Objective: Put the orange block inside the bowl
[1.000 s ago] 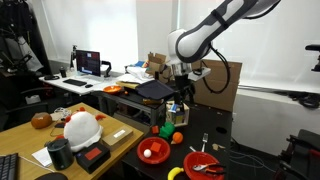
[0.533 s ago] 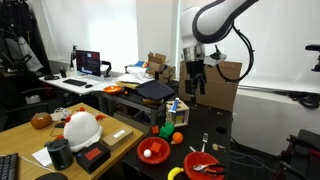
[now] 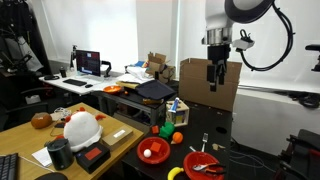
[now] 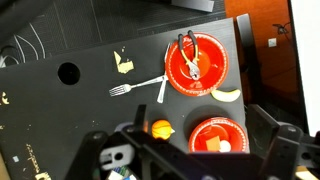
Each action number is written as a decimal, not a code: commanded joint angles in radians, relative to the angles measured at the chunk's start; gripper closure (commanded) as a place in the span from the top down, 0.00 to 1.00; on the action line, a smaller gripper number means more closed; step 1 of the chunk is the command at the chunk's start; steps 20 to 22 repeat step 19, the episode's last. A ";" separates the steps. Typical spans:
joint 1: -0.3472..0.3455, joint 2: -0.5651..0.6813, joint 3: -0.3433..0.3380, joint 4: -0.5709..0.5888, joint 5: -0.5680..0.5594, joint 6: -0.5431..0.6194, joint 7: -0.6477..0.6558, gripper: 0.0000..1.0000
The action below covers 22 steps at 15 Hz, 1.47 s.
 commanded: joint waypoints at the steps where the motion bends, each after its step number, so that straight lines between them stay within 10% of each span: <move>1: -0.027 -0.134 -0.004 -0.125 0.036 0.054 -0.072 1.00; 22: -0.092 -0.232 -0.097 -0.256 0.133 0.190 -0.211 1.00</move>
